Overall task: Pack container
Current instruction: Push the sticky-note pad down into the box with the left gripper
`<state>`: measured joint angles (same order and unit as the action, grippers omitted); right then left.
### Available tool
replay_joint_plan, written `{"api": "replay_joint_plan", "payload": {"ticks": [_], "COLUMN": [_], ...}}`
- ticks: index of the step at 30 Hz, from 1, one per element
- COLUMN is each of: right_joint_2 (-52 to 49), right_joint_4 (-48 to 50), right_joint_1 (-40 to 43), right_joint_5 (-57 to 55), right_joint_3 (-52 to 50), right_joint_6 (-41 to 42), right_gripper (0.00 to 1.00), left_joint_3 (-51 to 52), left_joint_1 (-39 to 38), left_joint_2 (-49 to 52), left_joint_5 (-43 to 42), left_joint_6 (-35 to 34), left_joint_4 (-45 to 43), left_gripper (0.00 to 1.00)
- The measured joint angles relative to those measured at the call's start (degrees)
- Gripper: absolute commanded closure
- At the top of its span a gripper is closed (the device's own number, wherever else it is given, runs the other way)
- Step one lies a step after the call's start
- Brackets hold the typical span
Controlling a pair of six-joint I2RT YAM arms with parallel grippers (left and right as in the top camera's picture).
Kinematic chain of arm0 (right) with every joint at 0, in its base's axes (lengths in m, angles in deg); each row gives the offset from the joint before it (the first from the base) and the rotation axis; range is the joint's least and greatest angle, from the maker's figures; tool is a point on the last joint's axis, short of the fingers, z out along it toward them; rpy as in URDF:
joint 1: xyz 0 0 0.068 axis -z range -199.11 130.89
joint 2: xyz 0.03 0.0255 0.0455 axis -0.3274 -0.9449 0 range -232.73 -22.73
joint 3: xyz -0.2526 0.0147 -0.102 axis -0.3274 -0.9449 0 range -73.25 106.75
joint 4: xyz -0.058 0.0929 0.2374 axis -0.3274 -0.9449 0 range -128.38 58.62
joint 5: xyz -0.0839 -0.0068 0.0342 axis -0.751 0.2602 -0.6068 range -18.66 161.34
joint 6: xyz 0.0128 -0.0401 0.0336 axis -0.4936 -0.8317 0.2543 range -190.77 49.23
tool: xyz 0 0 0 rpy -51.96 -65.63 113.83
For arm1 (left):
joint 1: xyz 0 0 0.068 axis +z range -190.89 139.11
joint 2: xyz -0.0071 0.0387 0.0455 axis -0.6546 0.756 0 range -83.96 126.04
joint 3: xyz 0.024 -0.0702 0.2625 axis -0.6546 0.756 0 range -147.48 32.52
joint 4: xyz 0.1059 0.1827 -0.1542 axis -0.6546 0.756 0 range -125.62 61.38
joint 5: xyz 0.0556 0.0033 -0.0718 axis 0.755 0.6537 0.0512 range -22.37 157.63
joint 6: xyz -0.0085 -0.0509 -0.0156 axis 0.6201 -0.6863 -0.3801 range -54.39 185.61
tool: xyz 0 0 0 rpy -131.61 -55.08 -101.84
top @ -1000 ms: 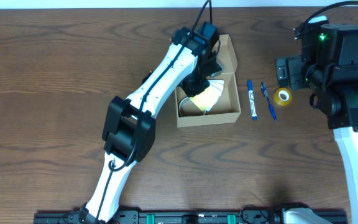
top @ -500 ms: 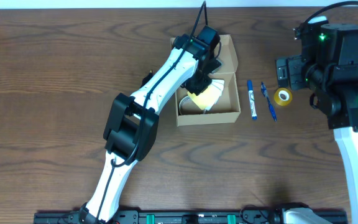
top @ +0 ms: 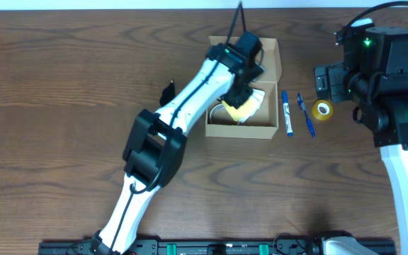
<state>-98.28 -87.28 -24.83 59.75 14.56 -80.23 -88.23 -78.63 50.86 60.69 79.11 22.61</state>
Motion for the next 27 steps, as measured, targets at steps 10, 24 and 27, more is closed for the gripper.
{"api": "replay_joint_plan", "payload": {"ticks": [10, 24, 27], "right_joint_2": [0.0, 0.0, 0.0], "right_joint_4": [-0.07, 4.22, 6.08], "right_joint_1": [0.0, 0.0, 0.0], "right_joint_5": [0.0, -2.62, -6.05], "right_joint_3": [0.0, 0.0, 0.0], "right_joint_6": [0.0, 0.0, -0.02], "right_gripper": [0.01, 0.01, 0.01], "left_joint_3": [-0.02, 0.0, -0.02], "left_joint_1": [-2.71, -2.67, -2.67], "left_joint_2": [0.0, 0.0, 0.0], "left_joint_5": [0.11, 0.09, 0.07], "left_joint_6": [-1.64, -1.7, -1.7], "left_joint_4": [-0.83, -4.79, -5.14], "left_gripper": [0.87, 0.89, 0.89]}}
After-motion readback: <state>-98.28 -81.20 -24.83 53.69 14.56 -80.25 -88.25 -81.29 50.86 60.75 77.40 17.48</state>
